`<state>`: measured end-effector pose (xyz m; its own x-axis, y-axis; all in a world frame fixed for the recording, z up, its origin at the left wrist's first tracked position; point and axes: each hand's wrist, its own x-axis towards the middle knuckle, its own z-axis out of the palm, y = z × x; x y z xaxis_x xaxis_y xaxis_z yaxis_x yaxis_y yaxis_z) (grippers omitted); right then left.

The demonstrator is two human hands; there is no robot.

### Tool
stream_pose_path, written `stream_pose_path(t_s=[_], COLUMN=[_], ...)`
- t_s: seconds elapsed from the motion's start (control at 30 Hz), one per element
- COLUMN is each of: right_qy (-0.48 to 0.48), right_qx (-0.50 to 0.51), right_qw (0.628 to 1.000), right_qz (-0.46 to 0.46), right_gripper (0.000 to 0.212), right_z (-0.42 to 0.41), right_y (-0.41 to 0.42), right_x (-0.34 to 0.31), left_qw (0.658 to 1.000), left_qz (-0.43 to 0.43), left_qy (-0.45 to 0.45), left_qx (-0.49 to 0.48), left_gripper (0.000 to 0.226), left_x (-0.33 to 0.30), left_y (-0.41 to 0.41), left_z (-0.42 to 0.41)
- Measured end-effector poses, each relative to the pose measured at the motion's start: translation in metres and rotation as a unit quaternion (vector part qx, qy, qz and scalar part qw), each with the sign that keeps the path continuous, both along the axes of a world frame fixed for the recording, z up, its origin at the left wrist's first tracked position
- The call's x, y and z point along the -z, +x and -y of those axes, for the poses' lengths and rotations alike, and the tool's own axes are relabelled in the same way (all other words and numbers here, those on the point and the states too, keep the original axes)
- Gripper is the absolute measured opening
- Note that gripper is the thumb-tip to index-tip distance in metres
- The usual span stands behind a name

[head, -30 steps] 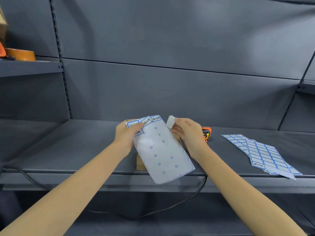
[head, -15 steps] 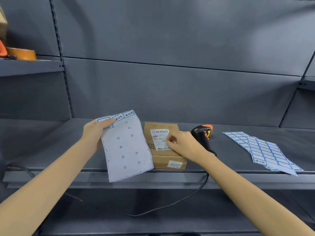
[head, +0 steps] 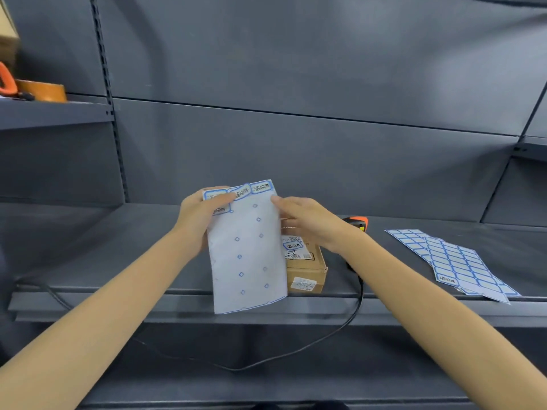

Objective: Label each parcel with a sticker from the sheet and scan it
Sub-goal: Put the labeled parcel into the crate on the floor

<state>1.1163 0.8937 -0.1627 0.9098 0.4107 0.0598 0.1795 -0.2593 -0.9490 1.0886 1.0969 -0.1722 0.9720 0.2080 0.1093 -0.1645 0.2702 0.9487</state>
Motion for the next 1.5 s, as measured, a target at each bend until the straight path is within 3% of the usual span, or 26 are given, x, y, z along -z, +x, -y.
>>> stream_pose_path(t_s=[0.13, 0.23, 0.33, 0.4, 0.53, 0.67, 0.77, 0.87, 1.03, 1.17, 1.27, 1.37, 1.43, 1.5], right_qy=[0.102, 0.129, 0.094, 0.045, -0.012, -0.035, -0.109, -0.182, -0.296, -0.391, -0.402, -0.397, -0.38, -0.415], right_qx=[0.018, 0.056, 0.143, 0.234, 0.372, 0.411, 0.462, 0.534, 0.549, 0.551, 0.524, 0.426, 0.358, 0.331], right_qw=[0.994, 0.99, 0.985, 0.97, 0.928, 0.908, 0.879, 0.826, 0.78, 0.737, 0.749, 0.808, 0.851, 0.847], right_qz=[-0.018, -0.01, 0.021, 0.045, 0.006, -0.079, -0.048, -0.02, -0.049, -0.019, 0.052, 0.096, 0.054, -0.009], right_gripper=[0.027, 0.023, 0.025, 0.027, 0.022, 0.017, 0.02, 0.014, 0.052, 0.052, 0.044, 0.032, 0.026, 0.042], right_z=[-0.007, 0.022, 0.08, 0.131, 0.233, 0.307, 0.336, 0.342, 0.338, 0.329, 0.311, 0.273, 0.243, 0.216], right_y=[-0.002, 0.001, 0.006, 0.009, 0.016, 0.015, 0.027, 0.042, 0.053, 0.053, 0.051, 0.048, 0.047, 0.045], right_x=[0.003, -0.002, -0.007, -0.007, 0.007, 0.023, 0.04, 0.054, 0.077, 0.084, 0.078, 0.072, 0.071, 0.067], left_qw=[1.0, 0.998, 0.978, 0.96, 0.922, 0.875, 0.889, 0.901, 0.917, 0.926, 0.935, 0.942, 0.945, 0.947], left_qz=[0.014, -0.008, -0.071, -0.103, -0.137, -0.183, -0.202, -0.204, -0.193, -0.189, -0.175, -0.147, -0.127, -0.11], left_qy=[0.02, 0.056, 0.196, 0.26, 0.359, 0.443, 0.408, 0.381, 0.345, 0.322, 0.298, 0.289, 0.288, 0.289], left_qx=[-0.002, 0.012, 0.012, 0.002, -0.05, -0.076, -0.05, -0.047, -0.054, -0.064, -0.077, -0.086, -0.09, -0.093], left_gripper=[0.015, 0.029, 0.067, 0.079, 0.068, 0.06, 0.065, 0.058, 0.035, 0.034, 0.032, 0.028, 0.025, 0.02], left_x=[-0.007, 0.0, 0.016, 0.026, 0.031, 0.037, 0.05, 0.056, 0.058, 0.058, 0.058, 0.058, 0.059, 0.059], left_y=[0.008, 0.017, 0.025, 0.029, 0.038, 0.046, 0.051, 0.054, 0.053, 0.051, 0.047, 0.041, 0.036, 0.032], left_z=[0.022, 0.032, 0.044, 0.053, 0.066, 0.072, 0.07, 0.067, 0.068, 0.069, 0.07, 0.07, 0.07, 0.07])
